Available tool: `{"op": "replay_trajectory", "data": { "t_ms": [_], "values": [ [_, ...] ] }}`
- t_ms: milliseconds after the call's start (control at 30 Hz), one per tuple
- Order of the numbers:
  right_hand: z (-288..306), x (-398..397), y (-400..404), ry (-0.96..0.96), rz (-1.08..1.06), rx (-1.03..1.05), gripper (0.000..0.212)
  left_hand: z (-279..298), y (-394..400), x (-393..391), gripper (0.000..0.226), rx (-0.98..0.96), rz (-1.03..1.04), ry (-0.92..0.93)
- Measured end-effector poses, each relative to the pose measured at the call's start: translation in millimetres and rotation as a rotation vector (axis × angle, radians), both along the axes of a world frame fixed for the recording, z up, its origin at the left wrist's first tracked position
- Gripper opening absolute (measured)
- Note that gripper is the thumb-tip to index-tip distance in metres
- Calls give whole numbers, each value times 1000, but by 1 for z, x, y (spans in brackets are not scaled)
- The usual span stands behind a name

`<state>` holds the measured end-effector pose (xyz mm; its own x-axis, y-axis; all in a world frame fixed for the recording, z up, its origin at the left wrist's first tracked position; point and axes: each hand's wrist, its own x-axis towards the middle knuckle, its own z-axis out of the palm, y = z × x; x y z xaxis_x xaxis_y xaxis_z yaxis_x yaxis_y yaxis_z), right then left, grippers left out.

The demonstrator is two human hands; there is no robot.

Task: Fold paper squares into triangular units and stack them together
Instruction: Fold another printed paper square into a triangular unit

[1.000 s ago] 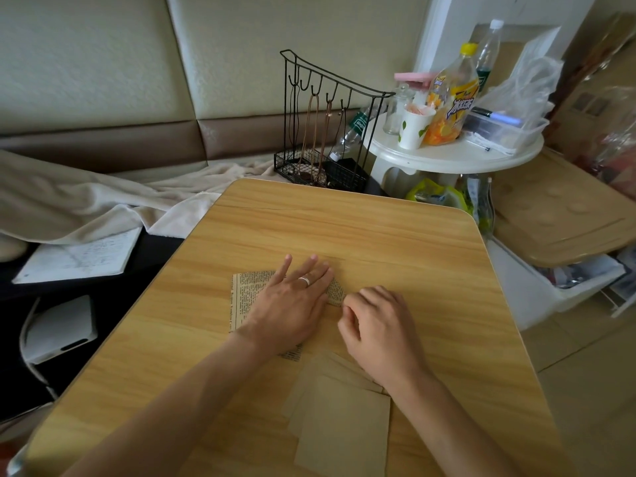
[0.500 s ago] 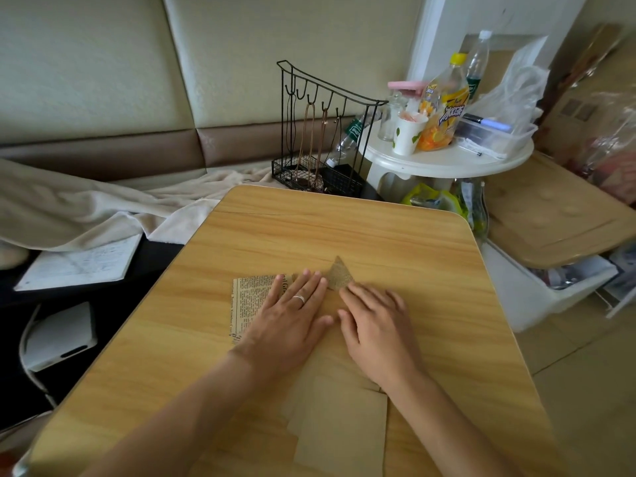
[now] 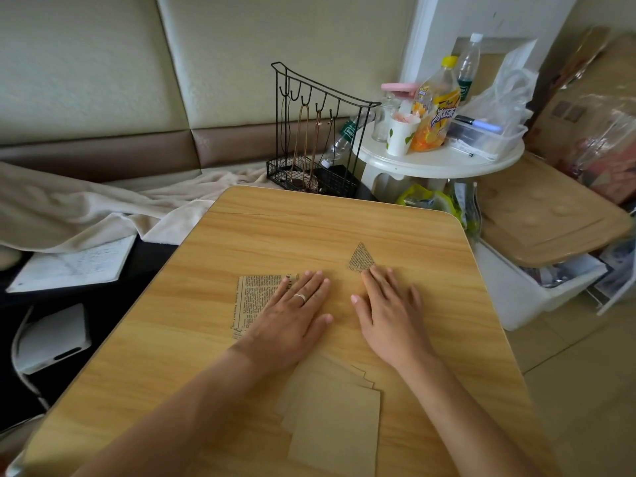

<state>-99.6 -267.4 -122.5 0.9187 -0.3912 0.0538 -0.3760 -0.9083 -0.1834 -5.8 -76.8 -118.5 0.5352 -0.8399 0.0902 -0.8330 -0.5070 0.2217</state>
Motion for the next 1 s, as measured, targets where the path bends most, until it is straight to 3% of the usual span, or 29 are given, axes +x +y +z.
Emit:
{"op": "replay_trajectory", "data": {
  "t_ms": [167, 267, 533, 867, 1000],
  "values": [
    [3, 0, 5, -60, 12, -9, 62, 3, 2, 7, 59, -220, 2, 114],
    [9, 0, 23, -192, 84, -11, 55, 11, 13, 11, 50, -284, 86, 76],
    [4, 2, 79, -217, 448, 93, 40, 16, 57, 16, 66, -128, 305, 116],
    [6, 2, 83, -286, 387, 150, 33, 19, 52, 18, 56, -135, 355, 54],
    [10, 3, 85, -357, 319, 268, 29, 22, 49, 17, 49, -206, 352, 61]
  ]
}}
